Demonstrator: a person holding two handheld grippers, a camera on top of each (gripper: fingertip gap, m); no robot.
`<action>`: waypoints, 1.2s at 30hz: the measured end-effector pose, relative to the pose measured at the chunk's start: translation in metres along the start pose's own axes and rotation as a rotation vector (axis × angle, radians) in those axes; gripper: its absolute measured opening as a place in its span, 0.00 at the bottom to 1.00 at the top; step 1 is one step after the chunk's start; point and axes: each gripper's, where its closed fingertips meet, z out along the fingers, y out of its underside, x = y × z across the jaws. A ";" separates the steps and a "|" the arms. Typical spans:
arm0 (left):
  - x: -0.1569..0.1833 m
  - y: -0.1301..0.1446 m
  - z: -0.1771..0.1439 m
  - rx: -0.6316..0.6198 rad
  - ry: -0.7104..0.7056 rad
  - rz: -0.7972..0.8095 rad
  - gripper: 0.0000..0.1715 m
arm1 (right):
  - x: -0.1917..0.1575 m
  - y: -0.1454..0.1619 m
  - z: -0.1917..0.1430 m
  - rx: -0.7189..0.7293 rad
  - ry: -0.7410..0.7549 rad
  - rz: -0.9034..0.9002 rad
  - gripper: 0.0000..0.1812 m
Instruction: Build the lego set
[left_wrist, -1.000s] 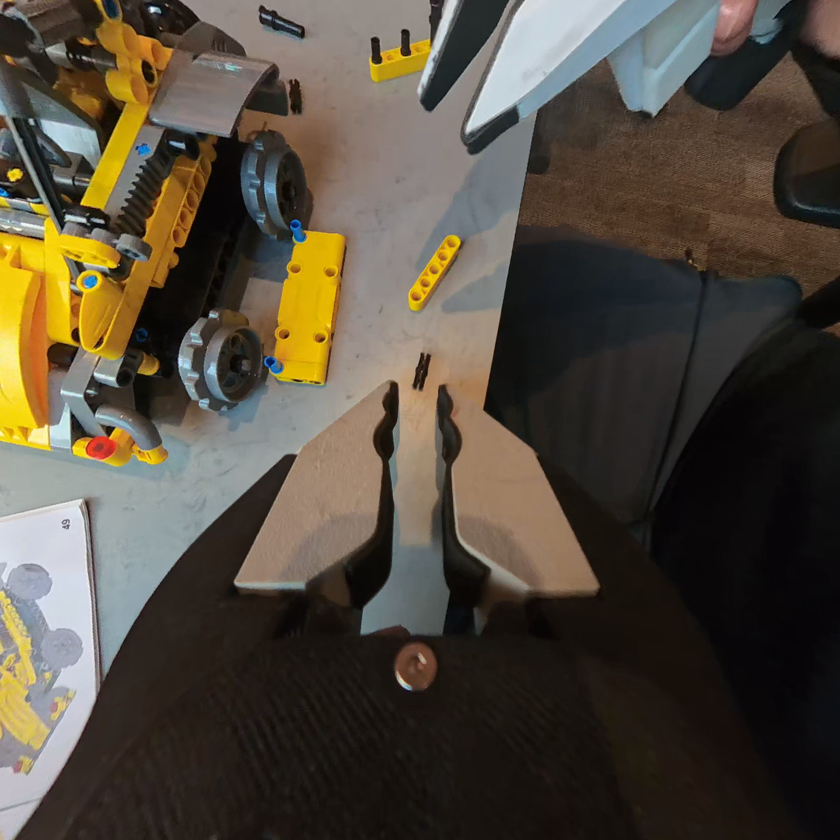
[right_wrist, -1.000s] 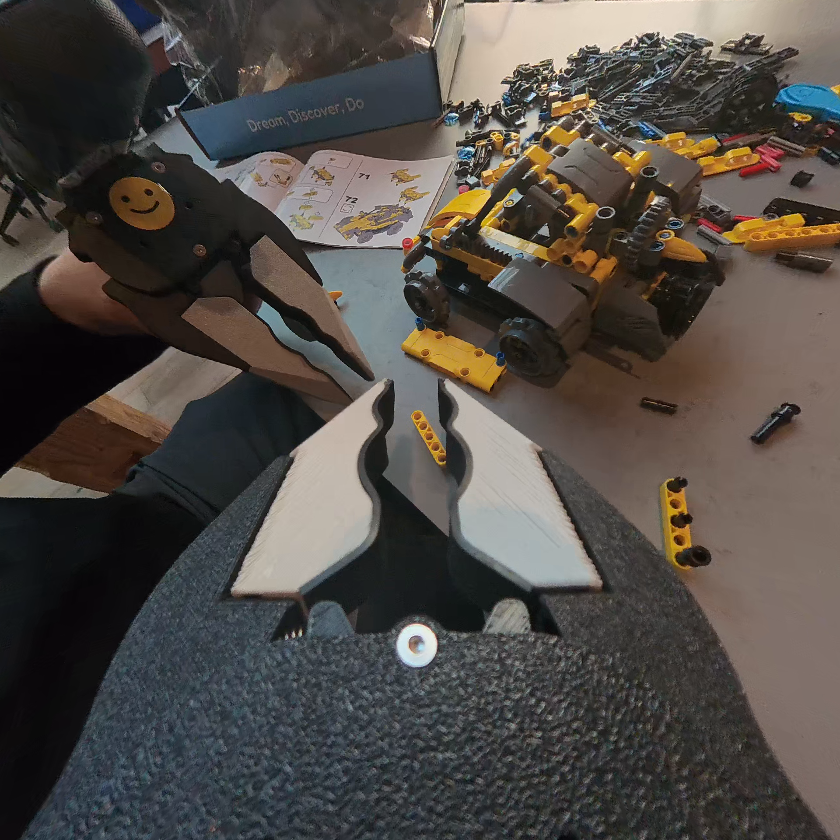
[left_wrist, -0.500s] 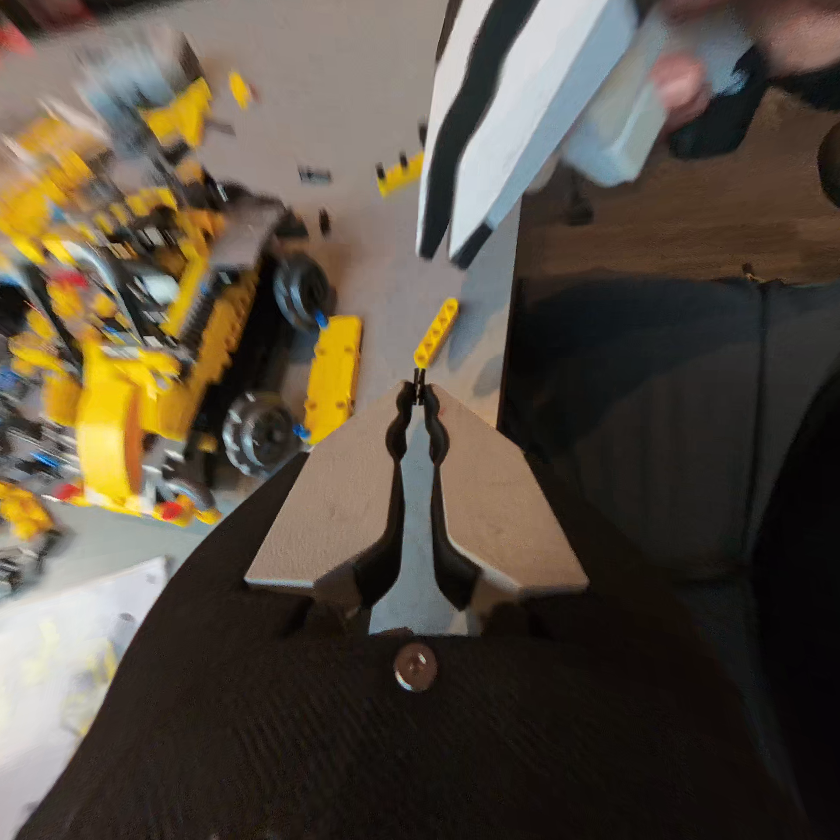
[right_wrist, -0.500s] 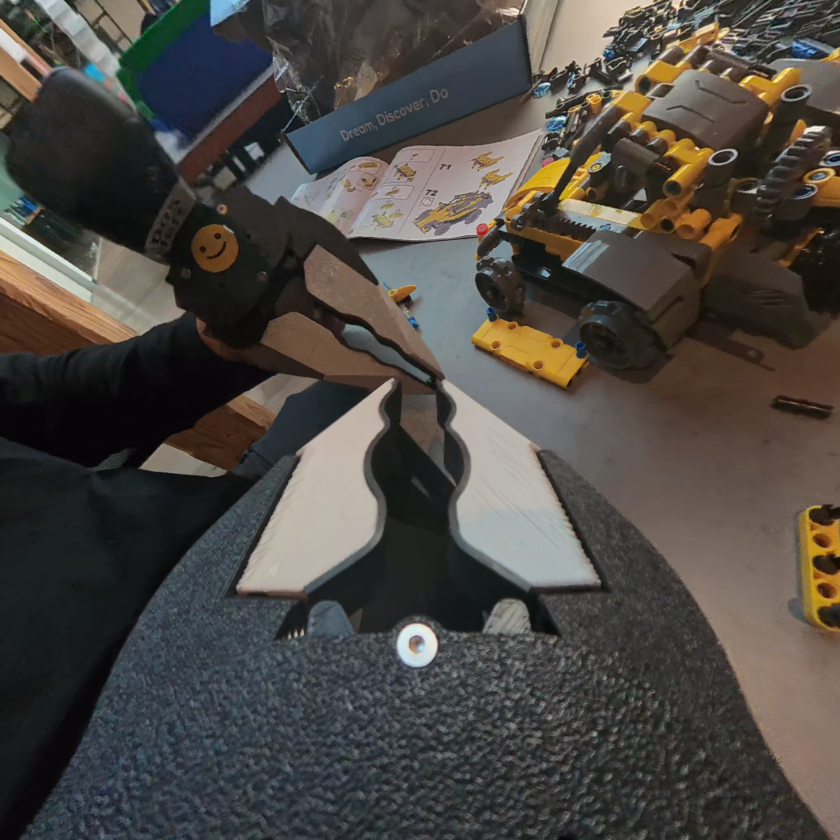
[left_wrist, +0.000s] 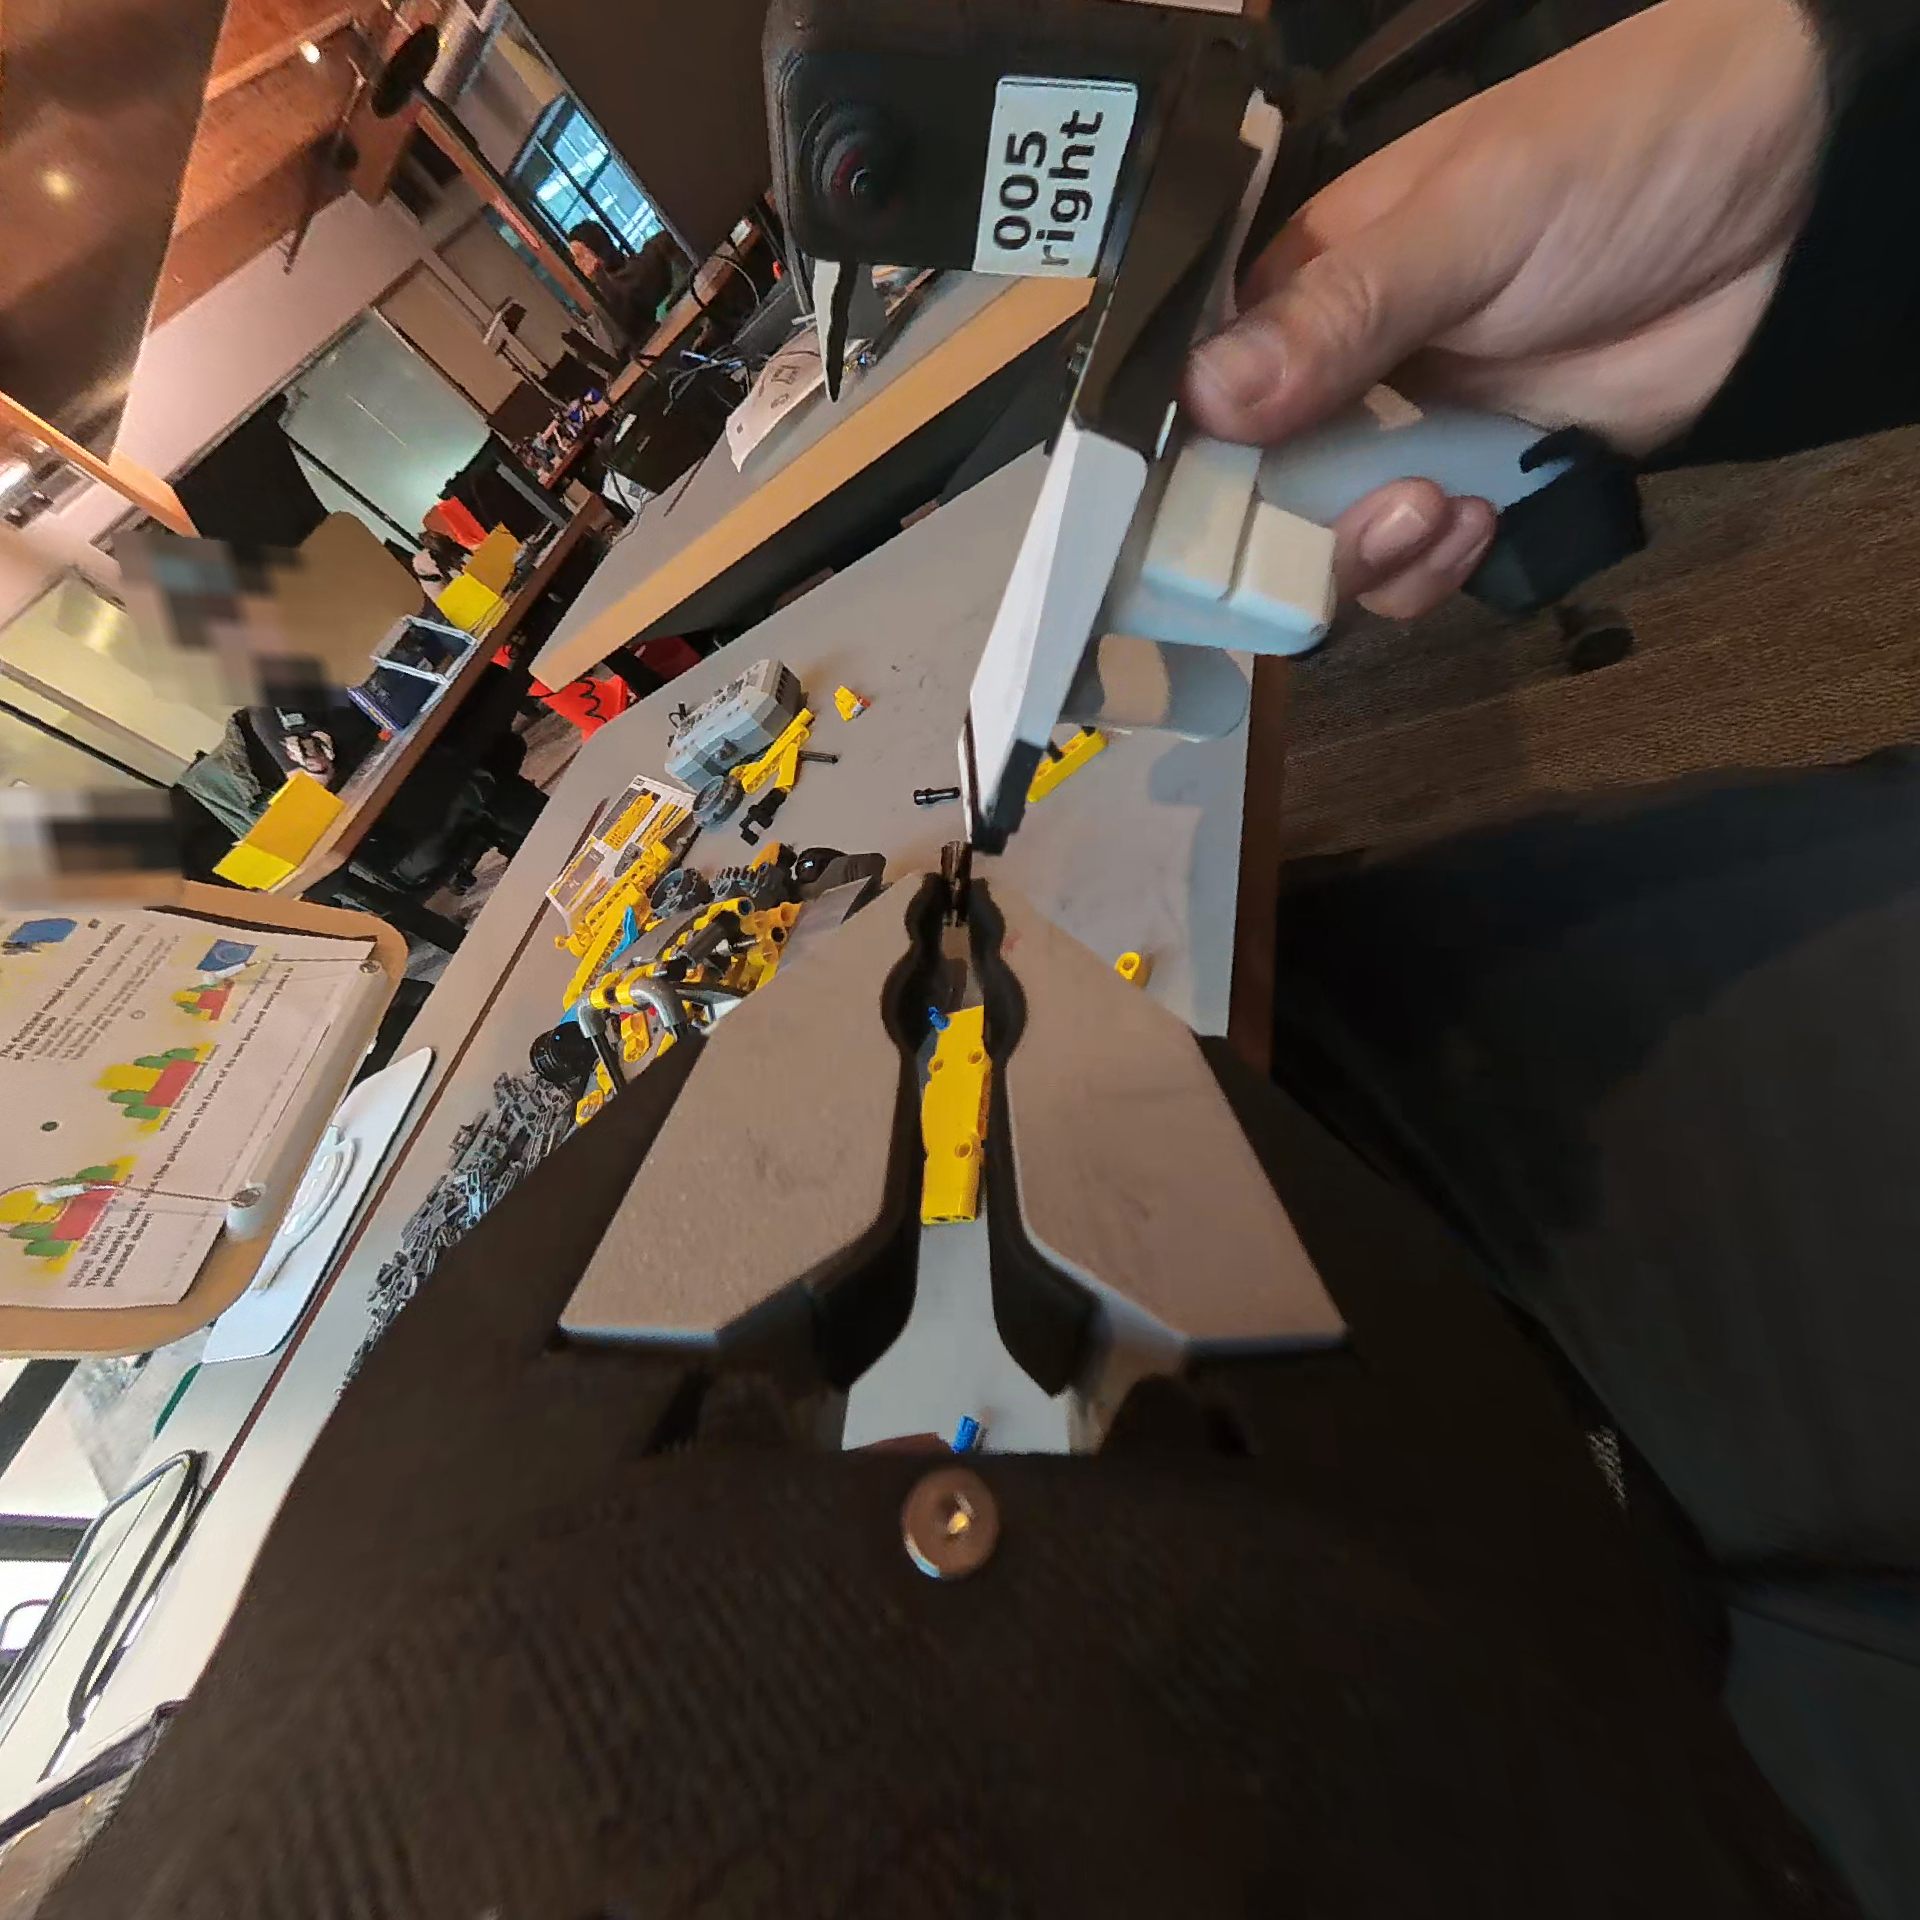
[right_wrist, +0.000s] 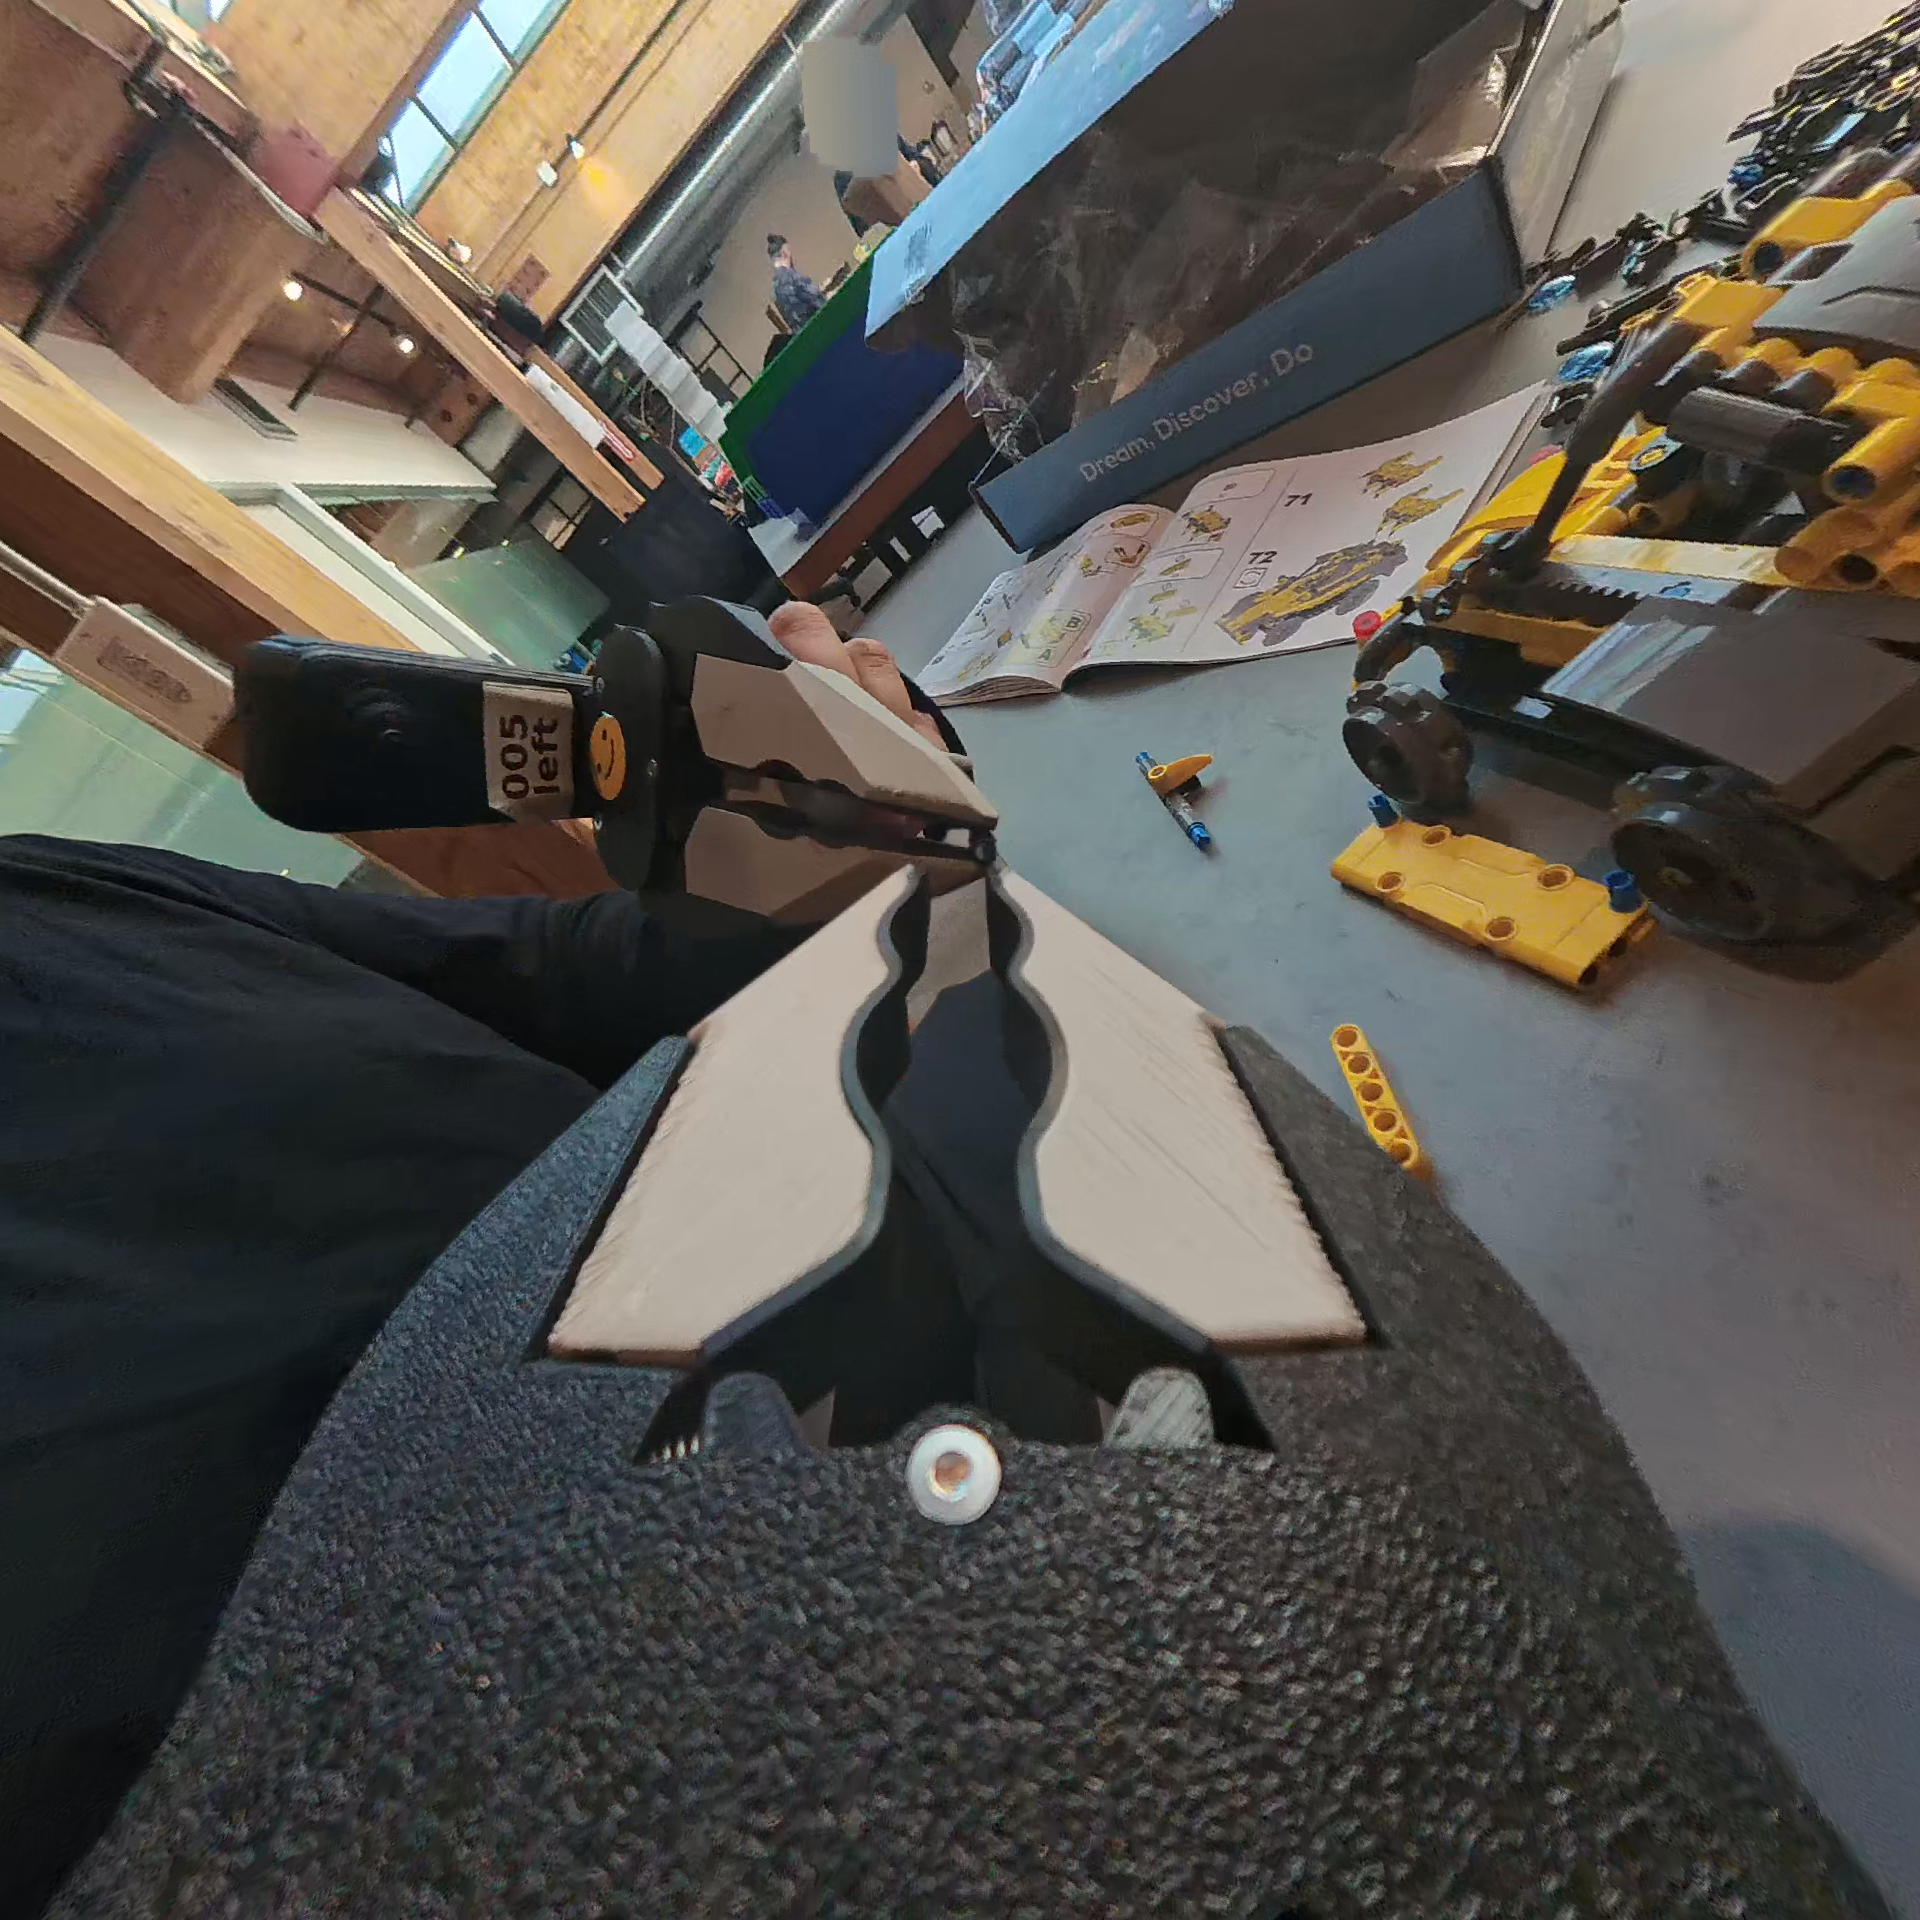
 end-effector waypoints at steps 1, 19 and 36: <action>0.000 -0.001 0.000 0.001 0.000 0.000 0.00 | 0.000 0.001 0.001 -0.005 0.006 -0.005 0.06; 0.008 -0.002 0.002 0.012 0.024 0.008 0.01 | 0.004 0.003 0.003 -0.025 0.068 -0.075 0.02; 0.029 0.067 0.026 -0.254 0.237 -0.315 0.06 | 0.084 0.031 -0.041 -0.347 0.617 -0.336 0.02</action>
